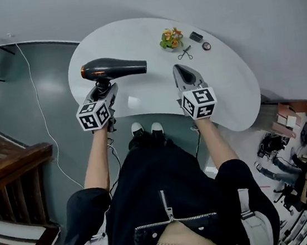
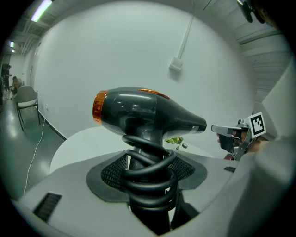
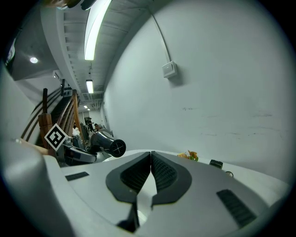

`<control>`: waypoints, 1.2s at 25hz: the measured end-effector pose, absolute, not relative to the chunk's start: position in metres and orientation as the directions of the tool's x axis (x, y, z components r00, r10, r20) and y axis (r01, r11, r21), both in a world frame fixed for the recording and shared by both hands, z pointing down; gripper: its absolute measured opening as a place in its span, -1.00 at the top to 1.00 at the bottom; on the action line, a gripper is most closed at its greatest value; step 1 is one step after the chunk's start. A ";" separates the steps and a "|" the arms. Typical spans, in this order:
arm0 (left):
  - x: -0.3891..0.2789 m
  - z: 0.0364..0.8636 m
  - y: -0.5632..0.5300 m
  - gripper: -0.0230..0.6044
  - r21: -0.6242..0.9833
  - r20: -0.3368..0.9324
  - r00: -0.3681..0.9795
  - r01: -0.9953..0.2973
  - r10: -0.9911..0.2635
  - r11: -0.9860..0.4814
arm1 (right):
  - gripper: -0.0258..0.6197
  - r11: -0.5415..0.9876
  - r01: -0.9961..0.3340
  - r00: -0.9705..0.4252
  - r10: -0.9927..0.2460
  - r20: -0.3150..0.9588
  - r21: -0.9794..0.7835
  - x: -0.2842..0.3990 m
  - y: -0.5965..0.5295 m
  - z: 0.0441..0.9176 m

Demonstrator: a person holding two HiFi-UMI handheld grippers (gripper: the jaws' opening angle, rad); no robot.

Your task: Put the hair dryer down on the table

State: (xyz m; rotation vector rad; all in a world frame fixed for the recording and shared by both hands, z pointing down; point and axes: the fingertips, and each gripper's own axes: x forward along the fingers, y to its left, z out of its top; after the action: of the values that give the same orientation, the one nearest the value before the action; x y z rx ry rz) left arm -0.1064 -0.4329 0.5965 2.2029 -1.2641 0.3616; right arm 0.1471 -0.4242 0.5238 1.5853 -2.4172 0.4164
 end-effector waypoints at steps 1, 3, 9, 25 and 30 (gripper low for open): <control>-0.105 0.599 -0.438 0.04 0.340 0.494 0.522 -0.852 -0.695 -0.398 | 0.93 0.370 -0.922 -0.387 -0.857 0.339 -0.116 0.149 -0.425 0.526; -0.102 0.606 -0.450 0.04 0.339 0.500 0.532 -0.846 -0.683 -0.411 | 0.93 0.356 -0.927 -0.375 -0.860 0.346 -0.119 0.151 -0.427 0.530; -0.099 0.635 -0.488 0.05 0.278 0.563 0.517 -0.853 -0.645 -0.441 | 0.93 0.309 -0.942 -0.335 -0.870 0.363 -0.129 0.159 -0.436 0.537; -0.086 0.738 -0.534 0.05 0.233 0.764 0.423 -0.885 -0.487 -0.402 | 0.93 0.188 -0.973 -0.227 -0.880 0.418 -0.132 0.192 -0.440 0.554; -0.085 0.752 -0.536 0.04 0.226 0.795 0.398 -0.895 -0.458 -0.385 | 0.93 0.173 -0.976 -0.213 -0.878 0.428 -0.132 0.196 -0.436 0.557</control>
State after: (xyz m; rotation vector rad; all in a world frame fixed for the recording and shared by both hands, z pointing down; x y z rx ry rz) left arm -0.0846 -0.5361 0.7522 1.9971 -1.1521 0.8498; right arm 0.1957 -0.4359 0.5571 1.7863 -2.1966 0.5560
